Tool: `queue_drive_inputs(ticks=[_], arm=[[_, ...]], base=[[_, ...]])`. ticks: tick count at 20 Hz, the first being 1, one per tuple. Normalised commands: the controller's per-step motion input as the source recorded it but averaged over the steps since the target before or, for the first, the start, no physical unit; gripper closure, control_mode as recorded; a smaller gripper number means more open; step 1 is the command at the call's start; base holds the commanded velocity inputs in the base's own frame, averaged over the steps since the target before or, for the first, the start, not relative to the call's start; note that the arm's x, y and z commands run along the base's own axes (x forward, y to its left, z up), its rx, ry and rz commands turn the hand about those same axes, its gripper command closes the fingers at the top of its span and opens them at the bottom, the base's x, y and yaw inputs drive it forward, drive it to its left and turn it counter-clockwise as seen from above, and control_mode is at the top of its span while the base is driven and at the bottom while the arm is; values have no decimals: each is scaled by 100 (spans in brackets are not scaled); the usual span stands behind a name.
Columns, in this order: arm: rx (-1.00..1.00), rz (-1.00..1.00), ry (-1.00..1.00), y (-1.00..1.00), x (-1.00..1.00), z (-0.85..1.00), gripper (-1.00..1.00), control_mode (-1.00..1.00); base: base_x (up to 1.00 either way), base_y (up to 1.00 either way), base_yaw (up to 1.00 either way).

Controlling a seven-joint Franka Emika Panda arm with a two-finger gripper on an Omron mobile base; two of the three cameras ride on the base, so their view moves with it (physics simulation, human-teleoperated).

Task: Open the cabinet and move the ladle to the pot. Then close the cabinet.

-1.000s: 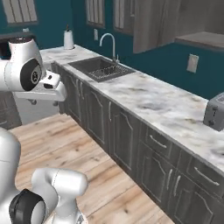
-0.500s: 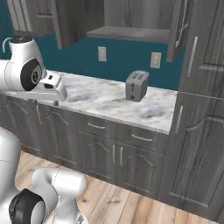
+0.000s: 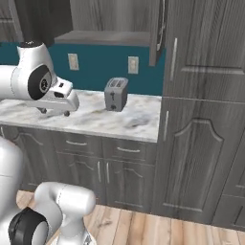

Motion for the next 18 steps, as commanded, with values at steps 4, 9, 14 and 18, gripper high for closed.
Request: queue_drive_inputs(ticks=[4, 9, 14, 18], arm=[[0, 0, 0, 0, 0, 0, -100, 100], [0, 0, 0, 0, 0, 0, -100, 100], [0, 0, 0, 0, 0, 0, -100, 100], [0, 0, 0, 0, 0, 0, -100, 100]], base=[[80, 0, 0], [75, 0, -1], [69, 0, -6], [55, 0, -9]])
